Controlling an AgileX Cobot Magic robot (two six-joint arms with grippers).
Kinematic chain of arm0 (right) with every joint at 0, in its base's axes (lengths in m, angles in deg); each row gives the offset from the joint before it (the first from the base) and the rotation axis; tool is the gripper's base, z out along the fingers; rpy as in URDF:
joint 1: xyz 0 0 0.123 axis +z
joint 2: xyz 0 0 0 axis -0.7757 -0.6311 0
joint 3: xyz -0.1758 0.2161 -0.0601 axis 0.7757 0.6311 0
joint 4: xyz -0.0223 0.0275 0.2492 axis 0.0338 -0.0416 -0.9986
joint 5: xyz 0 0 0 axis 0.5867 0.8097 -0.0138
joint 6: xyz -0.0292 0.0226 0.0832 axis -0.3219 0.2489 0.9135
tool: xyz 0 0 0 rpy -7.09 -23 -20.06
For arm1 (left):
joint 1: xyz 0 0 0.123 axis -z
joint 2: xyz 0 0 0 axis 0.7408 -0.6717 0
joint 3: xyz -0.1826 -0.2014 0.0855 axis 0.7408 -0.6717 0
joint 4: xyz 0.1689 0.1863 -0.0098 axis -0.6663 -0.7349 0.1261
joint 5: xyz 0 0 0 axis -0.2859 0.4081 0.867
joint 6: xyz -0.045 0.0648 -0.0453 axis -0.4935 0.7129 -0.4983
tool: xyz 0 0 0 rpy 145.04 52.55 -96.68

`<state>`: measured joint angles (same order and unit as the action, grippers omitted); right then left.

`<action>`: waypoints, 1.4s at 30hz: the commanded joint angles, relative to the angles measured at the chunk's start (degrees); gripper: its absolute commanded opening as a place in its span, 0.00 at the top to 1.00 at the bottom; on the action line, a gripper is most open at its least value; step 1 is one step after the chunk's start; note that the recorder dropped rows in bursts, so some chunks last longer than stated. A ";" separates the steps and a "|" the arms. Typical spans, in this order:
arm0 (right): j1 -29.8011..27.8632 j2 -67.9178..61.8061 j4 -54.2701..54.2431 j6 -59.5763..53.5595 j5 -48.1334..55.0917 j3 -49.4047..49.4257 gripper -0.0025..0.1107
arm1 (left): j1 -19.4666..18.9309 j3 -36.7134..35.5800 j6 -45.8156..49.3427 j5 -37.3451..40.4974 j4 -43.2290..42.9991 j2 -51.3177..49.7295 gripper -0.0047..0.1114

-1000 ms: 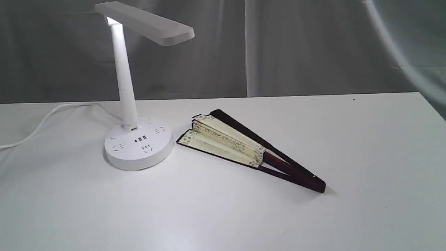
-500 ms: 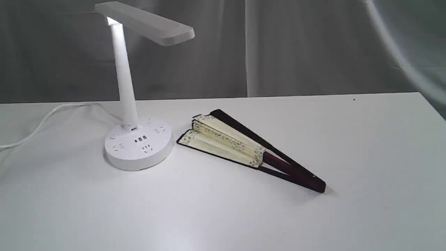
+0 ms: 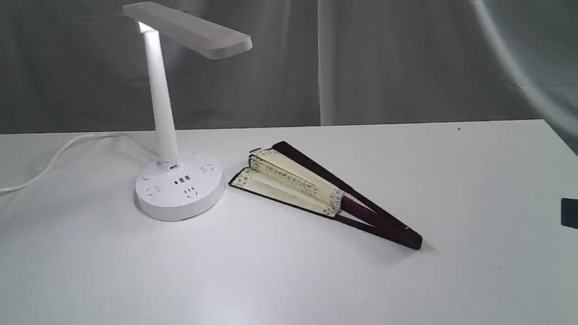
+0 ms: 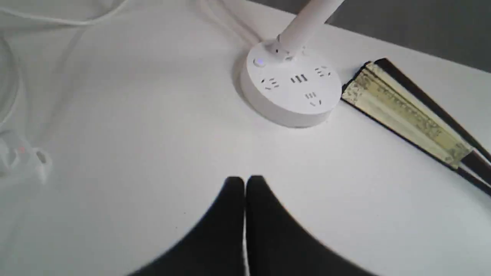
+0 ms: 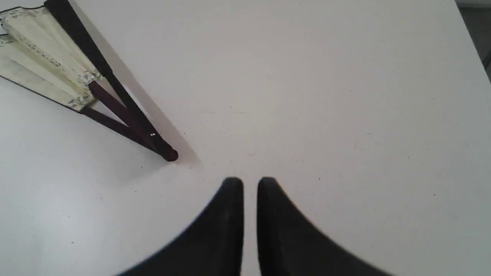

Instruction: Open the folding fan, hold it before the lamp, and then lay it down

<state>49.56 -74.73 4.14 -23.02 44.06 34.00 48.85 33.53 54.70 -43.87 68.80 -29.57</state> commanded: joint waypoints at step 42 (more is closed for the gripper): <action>15.50 -55.71 -9.30 -16.56 25.30 -50.03 0.71 | 8.03 10.78 10.08 3.49 0.45 -41.73 0.96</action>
<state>64.72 -129.14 -7.39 -40.91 67.44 -13.70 56.06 43.99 64.19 -40.34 69.64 -70.49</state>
